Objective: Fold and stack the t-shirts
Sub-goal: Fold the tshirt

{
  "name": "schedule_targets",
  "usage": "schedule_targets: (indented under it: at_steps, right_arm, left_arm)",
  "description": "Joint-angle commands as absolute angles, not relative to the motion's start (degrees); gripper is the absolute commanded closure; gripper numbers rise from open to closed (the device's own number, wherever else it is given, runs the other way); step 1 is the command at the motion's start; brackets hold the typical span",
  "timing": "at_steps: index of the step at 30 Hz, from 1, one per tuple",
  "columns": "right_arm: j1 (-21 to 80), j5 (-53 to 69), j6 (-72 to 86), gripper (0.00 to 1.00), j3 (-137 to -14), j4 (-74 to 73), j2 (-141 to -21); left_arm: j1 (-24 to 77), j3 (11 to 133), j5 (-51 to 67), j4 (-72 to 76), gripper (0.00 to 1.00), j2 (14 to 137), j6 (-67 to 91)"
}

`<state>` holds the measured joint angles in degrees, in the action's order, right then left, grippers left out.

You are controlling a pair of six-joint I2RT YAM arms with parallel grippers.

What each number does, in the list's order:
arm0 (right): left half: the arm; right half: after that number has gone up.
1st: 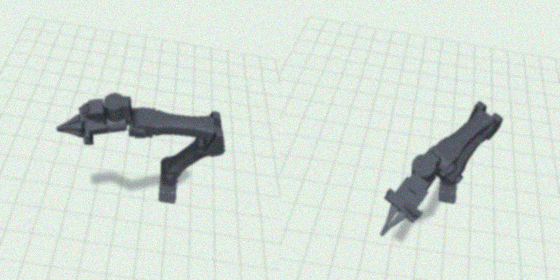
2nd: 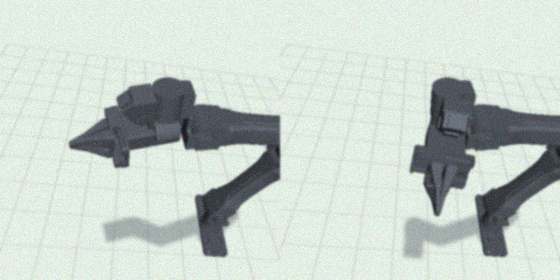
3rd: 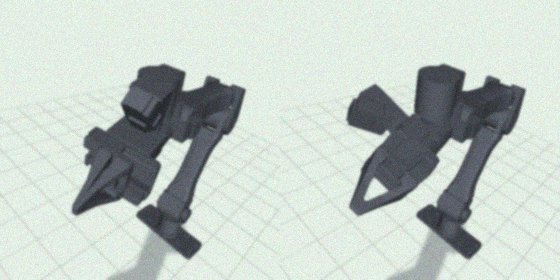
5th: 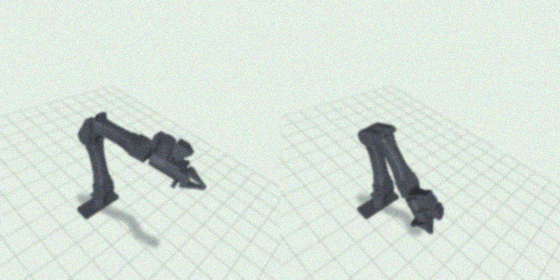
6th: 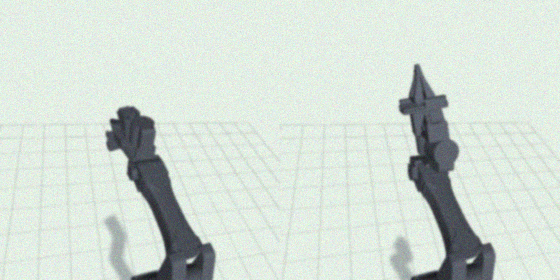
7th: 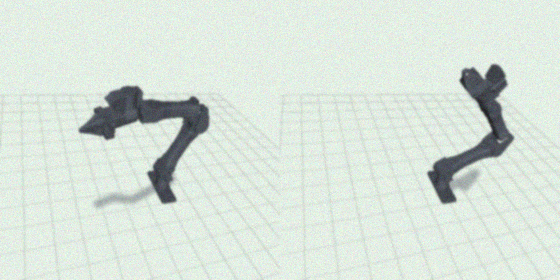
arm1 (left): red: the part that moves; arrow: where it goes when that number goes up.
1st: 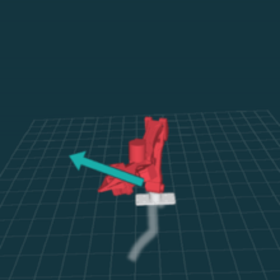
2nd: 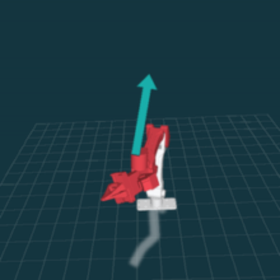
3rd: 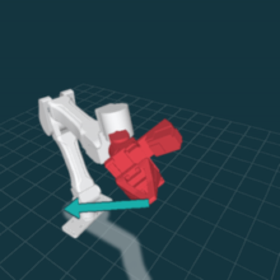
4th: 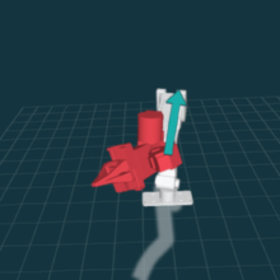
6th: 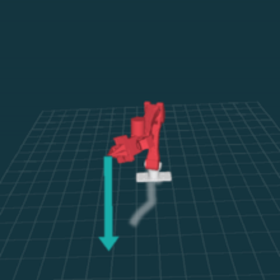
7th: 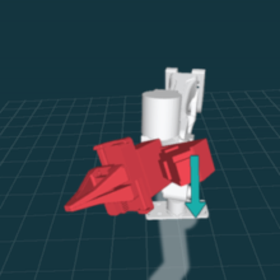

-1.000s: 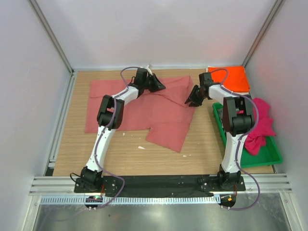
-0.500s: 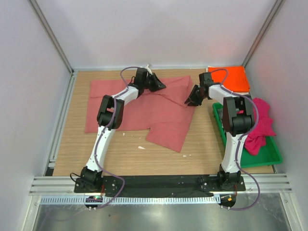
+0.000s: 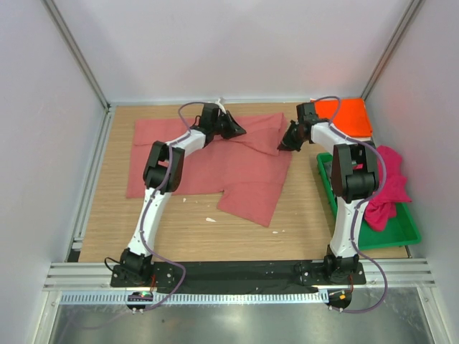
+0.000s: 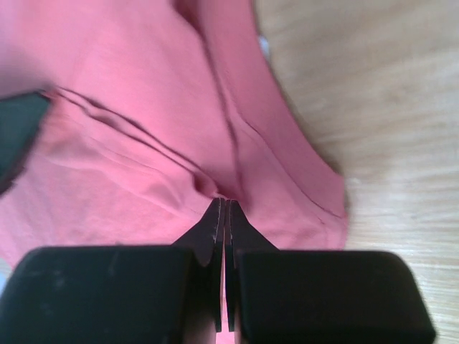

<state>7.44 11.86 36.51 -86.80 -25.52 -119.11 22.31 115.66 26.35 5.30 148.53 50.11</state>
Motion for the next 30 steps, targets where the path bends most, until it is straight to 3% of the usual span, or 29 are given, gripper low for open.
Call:
schedule_targets:
  at_steps: [1,18,30]
  right_arm:
    - [7.65,10.72,34.28,0.99,-92.98,-24.08,-118.65]
    - [7.82,15.99,28.31,0.99,-105.37,-21.36,-126.99]
    - [7.91,16.96,28.39,0.99,-113.98,-20.13,-132.27]
  left_arm:
    - [21.53,113.48,24.09,5.89,1.00,142.04,49.04]
    - [18.63,97.65,21.01,12.83,1.00,132.28,52.38]
    - [17.75,101.60,22.85,13.45,1.00,135.96,54.49]
